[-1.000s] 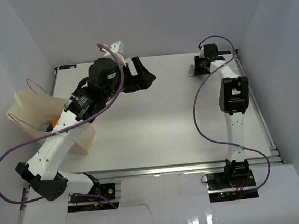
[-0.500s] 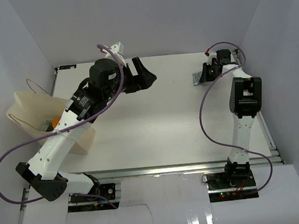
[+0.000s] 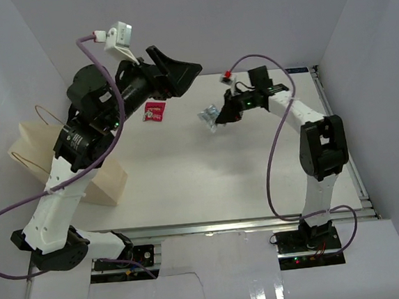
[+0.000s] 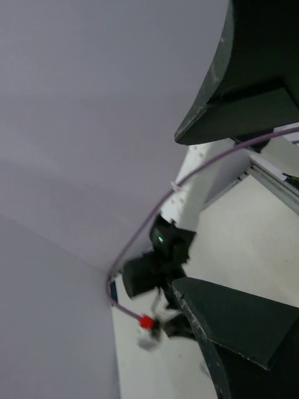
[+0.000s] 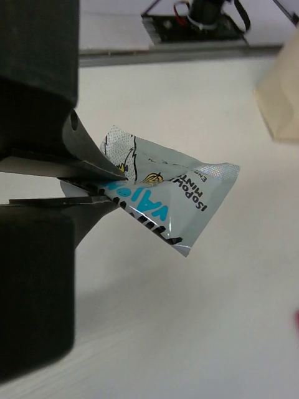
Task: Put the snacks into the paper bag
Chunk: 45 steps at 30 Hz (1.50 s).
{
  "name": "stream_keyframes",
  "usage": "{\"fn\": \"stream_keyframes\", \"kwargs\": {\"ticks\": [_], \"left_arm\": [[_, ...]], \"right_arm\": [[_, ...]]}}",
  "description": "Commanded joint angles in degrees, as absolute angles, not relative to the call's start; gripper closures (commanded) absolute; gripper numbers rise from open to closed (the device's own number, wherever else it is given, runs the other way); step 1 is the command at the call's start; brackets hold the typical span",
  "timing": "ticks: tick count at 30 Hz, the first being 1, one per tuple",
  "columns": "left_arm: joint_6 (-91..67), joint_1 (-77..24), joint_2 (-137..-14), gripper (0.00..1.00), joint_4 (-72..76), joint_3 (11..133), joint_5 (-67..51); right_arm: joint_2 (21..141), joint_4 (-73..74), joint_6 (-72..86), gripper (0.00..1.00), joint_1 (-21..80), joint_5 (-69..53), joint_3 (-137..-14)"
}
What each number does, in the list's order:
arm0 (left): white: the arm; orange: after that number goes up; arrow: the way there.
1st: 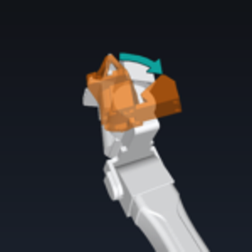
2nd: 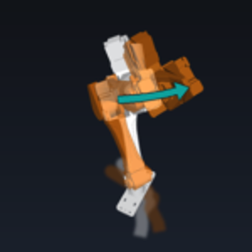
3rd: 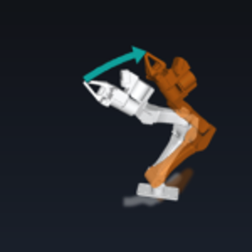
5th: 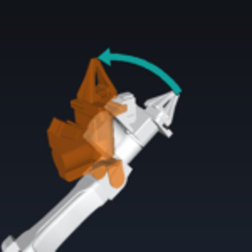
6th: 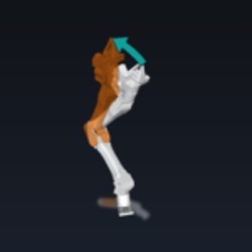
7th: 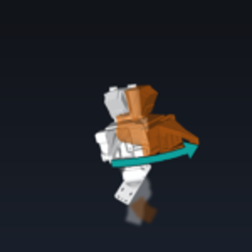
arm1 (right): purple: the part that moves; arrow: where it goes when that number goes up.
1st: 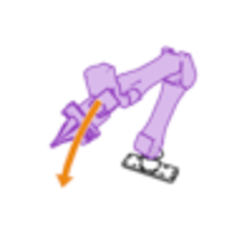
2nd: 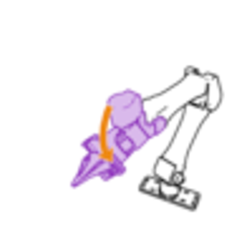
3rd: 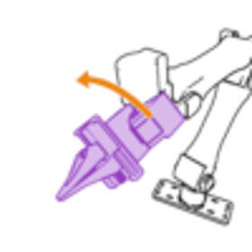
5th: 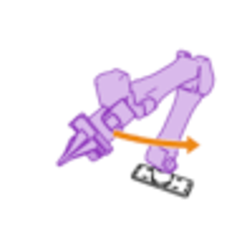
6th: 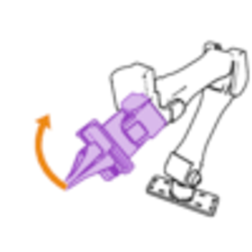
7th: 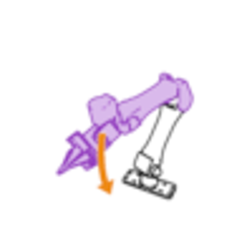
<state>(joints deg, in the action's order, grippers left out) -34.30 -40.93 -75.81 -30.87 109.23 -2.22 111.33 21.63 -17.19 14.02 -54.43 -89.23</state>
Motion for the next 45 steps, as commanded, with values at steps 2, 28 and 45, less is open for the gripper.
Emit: {"fn": "stream_keyframes", "kwargs": {"ticks": [2, 28, 45], "left_arm": [[-33.05, -40.69, -74.97, 0.02, -26.46, 116.8, -11.49], [-42.1, -40.61, -69.26, 0.02, -17.49, 113.47, -21.27], [-43.24, -40.61, -67.85, 0.02, -17.49, 109.42, -20.22]], "right_arm": [[110.46, 21.19, -11.03, 0.88, 30.3, -59.07, -100.93], [133.33, -20.91, 11.27, 0.83, 68.55, -7.13, -138.34], [133.69, -23.82, 1.05, 0.2, 69.26, -4.21, -138.34]]}}
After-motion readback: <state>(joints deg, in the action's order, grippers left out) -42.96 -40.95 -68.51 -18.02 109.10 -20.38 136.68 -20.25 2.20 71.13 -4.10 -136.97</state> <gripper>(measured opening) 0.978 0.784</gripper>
